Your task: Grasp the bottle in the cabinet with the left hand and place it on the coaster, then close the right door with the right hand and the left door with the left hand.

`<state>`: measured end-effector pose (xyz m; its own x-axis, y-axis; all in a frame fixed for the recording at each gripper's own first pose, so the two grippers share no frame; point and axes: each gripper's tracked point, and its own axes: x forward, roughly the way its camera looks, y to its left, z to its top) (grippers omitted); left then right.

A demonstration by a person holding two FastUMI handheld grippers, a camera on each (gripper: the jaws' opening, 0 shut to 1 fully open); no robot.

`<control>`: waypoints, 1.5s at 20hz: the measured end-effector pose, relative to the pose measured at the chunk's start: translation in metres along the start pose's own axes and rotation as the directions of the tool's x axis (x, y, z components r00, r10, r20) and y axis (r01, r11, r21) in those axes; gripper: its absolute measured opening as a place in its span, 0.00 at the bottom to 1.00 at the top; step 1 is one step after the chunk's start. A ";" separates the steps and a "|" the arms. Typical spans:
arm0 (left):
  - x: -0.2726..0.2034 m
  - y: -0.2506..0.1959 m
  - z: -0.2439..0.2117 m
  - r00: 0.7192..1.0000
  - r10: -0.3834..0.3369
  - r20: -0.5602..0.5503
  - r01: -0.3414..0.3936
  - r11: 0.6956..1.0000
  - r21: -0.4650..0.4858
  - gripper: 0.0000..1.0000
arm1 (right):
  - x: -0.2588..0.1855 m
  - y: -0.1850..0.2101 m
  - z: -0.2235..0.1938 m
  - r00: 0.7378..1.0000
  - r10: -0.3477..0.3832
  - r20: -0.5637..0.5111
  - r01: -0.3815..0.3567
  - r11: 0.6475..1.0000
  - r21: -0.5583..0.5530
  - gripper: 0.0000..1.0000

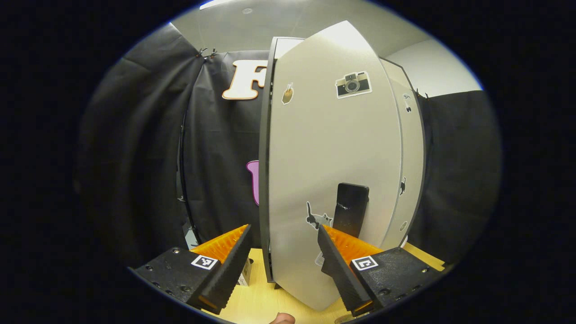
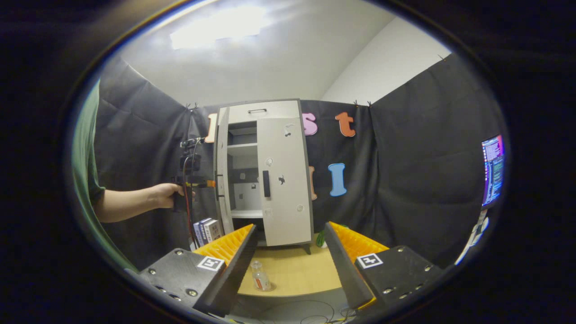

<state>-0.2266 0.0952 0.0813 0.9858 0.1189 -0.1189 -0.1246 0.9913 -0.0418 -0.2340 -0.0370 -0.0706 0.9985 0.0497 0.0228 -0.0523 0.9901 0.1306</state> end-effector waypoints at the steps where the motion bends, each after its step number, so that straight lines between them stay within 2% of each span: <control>1: 0.003 -0.005 0.000 1.000 -0.006 0.001 0.006 1.000 -0.002 0.93 | -0.001 -0.001 0.001 1.000 -0.002 0.004 0.002 1.000 0.003 0.92; 2: 0.005 -0.009 -0.002 1.000 -0.014 -0.002 0.014 1.000 -0.007 0.93 | 0.001 -0.002 0.000 1.000 -0.005 0.005 0.005 1.000 0.007 0.92; 3: 0.007 -0.015 -0.004 1.000 -0.022 -0.009 0.021 1.000 -0.014 0.87 | 0.002 -0.005 -0.002 1.000 -0.013 0.003 0.013 1.000 0.008 0.92; 4: 0.010 -0.023 -0.003 0.999 -0.038 -0.007 0.038 0.999 -0.017 0.93 | 0.003 -0.007 -0.003 1.000 -0.020 0.001 0.020 1.000 0.004 0.92; 5: 0.014 -0.028 0.000 0.999 -0.045 0.003 0.045 0.999 -0.016 0.89 | 0.005 -0.009 -0.004 1.000 -0.030 -0.003 0.030 1.000 -0.003 0.92; 7: 0.015 -0.027 -0.001 0.999 -0.040 -0.001 0.040 0.999 -0.002 0.95 | 0.007 -0.011 -0.006 0.999 -0.048 -0.013 0.048 0.999 -0.018 0.92; 10: 0.015 -0.030 -0.002 0.999 -0.045 -0.008 0.045 0.999 -0.005 0.95 | 0.013 -0.006 0.000 0.999 -0.048 -0.006 0.048 0.999 -0.007 0.92; 11: 0.014 -0.032 0.000 0.998 -0.060 -0.003 0.060 0.998 -0.013 0.92 | 0.014 -0.008 0.000 0.999 -0.051 -0.005 0.051 0.999 -0.006 0.92; 12: 0.013 -0.035 0.000 0.997 -0.075 -0.006 0.075 0.997 -0.020 0.95 | 0.017 -0.008 0.001 0.999 -0.052 -0.005 0.052 0.999 -0.008 0.92; 15: 0.009 -0.053 -0.006 0.993 -0.110 -0.032 0.110 0.994 -0.005 0.95 | 0.024 -0.009 -0.002 0.998 -0.059 -0.009 0.059 0.998 -0.018 0.92; 21: -0.031 -0.054 -0.019 0.990 -0.136 -0.045 0.137 0.990 0.033 0.95 | 0.047 0.003 0.008 1.000 -0.027 0.014 0.027 1.000 -0.010 0.92; 22: -0.039 -0.054 -0.021 0.989 -0.143 -0.048 0.144 0.989 0.031 0.95 | 0.052 0.003 0.010 1.000 -0.021 0.017 0.022 1.000 -0.016 0.88; 23: -0.046 -0.055 -0.022 0.988 -0.150 -0.044 0.152 0.988 0.029 0.95 | 0.059 0.005 0.013 1.000 -0.013 0.017 0.013 1.000 -0.019 0.91; 27: -0.071 -0.058 -0.026 0.983 -0.173 -0.055 0.174 0.984 0.028 0.95 | 0.094 0.016 0.025 1.000 0.026 0.011 -0.026 1.000 -0.012 0.92; 30: -0.085 -0.056 -0.019 0.982 -0.184 -0.046 0.185 0.983 0.017 0.95 | 0.121 0.018 0.035 1.000 0.020 -0.003 -0.020 1.000 -0.018 0.92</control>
<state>-0.3052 0.0282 0.0745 0.9856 -0.0685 -0.1545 0.0621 0.9970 -0.0461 -0.1149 -0.0174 -0.0307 0.9973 0.0701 0.0223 -0.0721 0.9911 0.1122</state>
